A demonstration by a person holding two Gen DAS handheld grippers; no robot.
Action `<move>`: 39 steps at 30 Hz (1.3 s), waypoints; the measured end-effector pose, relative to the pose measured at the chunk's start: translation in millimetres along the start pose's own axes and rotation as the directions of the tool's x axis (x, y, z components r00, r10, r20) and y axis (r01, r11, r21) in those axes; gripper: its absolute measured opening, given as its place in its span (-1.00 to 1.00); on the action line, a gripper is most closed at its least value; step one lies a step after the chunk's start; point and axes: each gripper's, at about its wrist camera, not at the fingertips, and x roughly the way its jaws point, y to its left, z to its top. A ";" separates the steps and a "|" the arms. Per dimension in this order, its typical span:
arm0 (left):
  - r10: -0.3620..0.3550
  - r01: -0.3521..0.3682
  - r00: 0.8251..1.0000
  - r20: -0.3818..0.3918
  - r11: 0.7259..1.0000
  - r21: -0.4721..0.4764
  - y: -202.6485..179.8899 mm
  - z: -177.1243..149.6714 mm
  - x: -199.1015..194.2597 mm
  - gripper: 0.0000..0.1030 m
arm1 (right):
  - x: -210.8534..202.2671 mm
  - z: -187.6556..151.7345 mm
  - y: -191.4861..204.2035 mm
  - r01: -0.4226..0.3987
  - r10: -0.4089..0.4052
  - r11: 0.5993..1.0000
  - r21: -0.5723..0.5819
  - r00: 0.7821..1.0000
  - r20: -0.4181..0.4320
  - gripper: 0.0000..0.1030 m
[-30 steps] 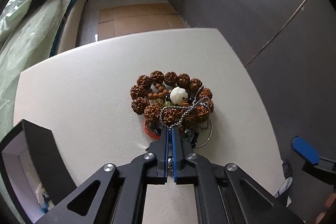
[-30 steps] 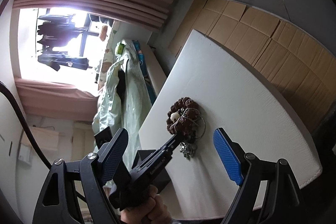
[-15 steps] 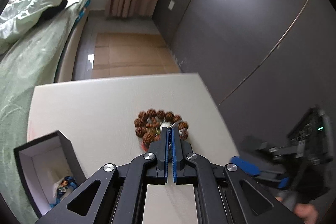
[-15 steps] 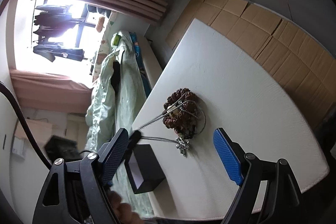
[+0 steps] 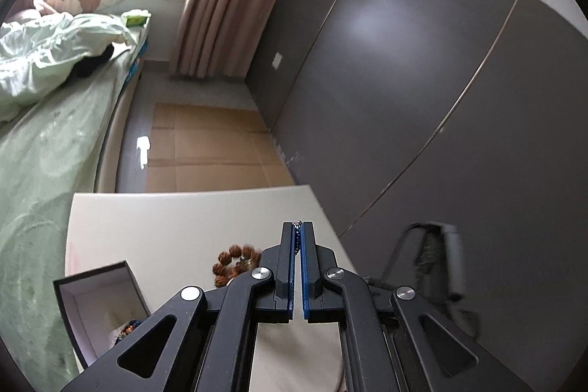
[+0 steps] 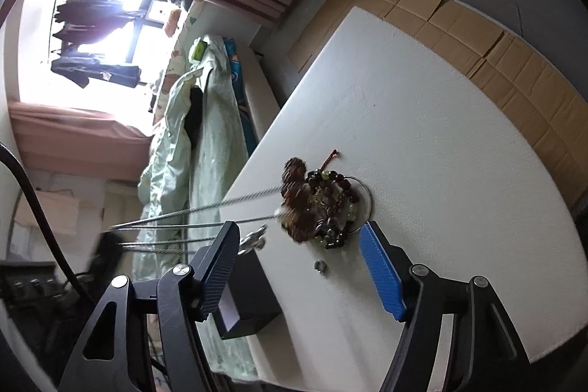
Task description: Organize jewelry
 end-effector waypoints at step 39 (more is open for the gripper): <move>0.082 -0.043 0.947 0.311 0.991 -0.128 49.5 0.7 -136.1 -0.96 | 48.8 -24.8 36.3 0.107 -0.125 0.970 -0.220 0.989 -0.073 -0.60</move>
